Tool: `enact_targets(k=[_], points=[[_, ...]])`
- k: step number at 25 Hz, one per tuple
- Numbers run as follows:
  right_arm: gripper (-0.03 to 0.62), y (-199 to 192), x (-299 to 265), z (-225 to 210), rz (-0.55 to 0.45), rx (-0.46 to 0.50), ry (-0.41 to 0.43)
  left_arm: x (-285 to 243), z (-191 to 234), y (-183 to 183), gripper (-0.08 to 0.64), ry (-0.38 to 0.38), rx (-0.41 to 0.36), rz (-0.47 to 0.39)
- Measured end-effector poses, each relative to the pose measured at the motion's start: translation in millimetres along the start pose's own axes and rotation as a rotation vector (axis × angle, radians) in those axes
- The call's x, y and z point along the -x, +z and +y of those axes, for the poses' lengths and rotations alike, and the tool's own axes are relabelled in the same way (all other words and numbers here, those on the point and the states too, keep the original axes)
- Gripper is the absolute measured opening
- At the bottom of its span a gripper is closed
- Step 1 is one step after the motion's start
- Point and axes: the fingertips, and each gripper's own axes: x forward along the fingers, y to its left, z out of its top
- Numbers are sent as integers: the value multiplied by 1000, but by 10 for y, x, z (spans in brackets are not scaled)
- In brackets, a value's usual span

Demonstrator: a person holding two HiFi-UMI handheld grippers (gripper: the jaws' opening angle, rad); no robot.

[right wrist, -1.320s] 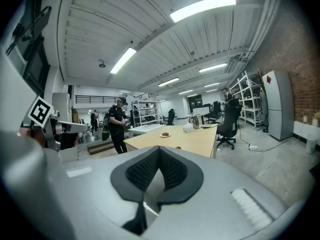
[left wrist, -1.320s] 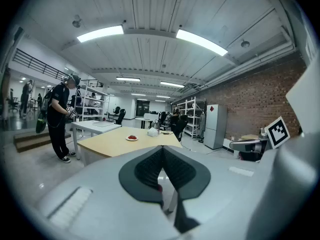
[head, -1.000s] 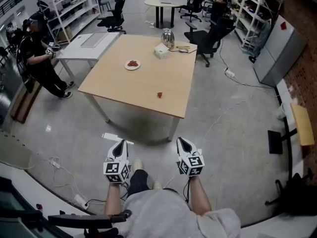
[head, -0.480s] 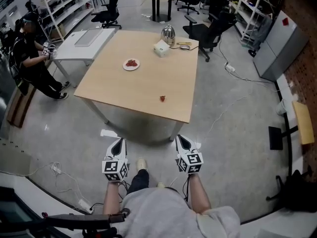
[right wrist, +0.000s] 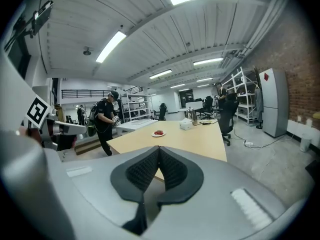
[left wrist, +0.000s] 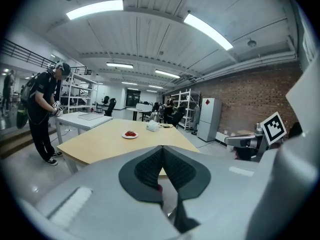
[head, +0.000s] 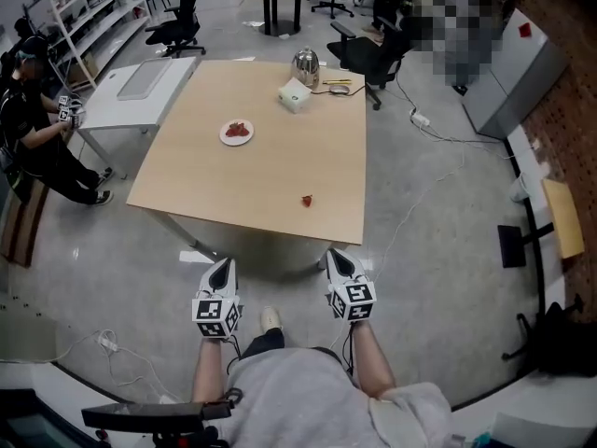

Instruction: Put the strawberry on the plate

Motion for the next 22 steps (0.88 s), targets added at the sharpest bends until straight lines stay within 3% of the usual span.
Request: enact_targets(k=[13,22], points=[[7,-37,-617,-46,38,-27,-131,-688,435,-89,20,-139,-7,45],[8,-326,-979,-228,132,10,-155,-985,649,-130,20,-137,6,71]])
